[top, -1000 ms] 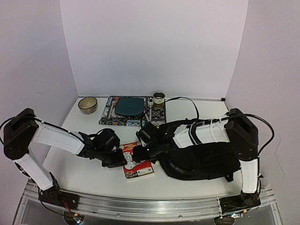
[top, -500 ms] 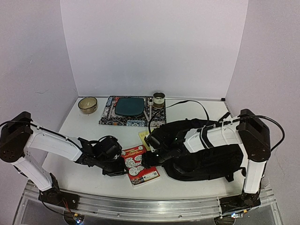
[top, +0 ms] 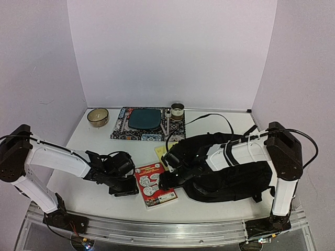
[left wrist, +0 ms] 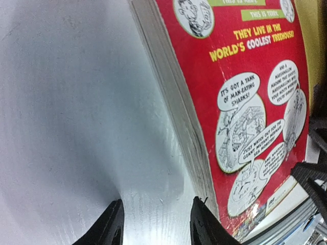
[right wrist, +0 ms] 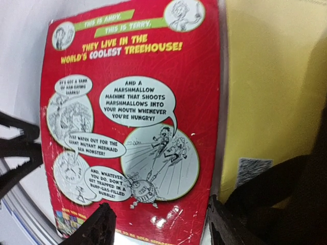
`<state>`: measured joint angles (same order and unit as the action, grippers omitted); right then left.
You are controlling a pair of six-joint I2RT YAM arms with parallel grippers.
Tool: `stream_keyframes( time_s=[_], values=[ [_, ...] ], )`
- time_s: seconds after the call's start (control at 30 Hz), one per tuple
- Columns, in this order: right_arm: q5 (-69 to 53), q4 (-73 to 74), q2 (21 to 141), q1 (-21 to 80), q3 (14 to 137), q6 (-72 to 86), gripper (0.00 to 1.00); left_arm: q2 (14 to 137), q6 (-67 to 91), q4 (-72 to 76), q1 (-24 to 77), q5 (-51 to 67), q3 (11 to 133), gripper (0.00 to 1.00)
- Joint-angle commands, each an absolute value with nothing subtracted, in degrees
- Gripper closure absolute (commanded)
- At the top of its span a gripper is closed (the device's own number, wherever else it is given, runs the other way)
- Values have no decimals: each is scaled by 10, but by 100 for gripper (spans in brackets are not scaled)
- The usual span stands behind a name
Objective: Pack the student bag
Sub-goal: Adjust the book at the center of the board.
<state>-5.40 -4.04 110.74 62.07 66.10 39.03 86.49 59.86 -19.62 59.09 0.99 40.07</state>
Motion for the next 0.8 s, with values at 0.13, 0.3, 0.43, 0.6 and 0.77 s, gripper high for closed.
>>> stream_keyframes(
  time_s=[0.13, 0.3, 0.43, 0.6, 0.77],
  values=[
    [-104, 5, 1138, 642, 690, 393, 40, 839, 617, -219, 592, -41, 432, 48],
    [-42, 6, 1128, 643, 684, 412, 33, 840, 612, -204, 592, -42, 439, 45],
    [-16, 5, 1138, 641, 687, 431, 28, 840, 608, -186, 592, -39, 446, 44],
    [0, 5, 1144, 637, 681, 438, 28, 822, 622, -175, 591, -48, 436, 43],
    [0, -1, 1139, 637, 676, 436, 29, 780, 673, -166, 590, -72, 400, 43]
  ],
)
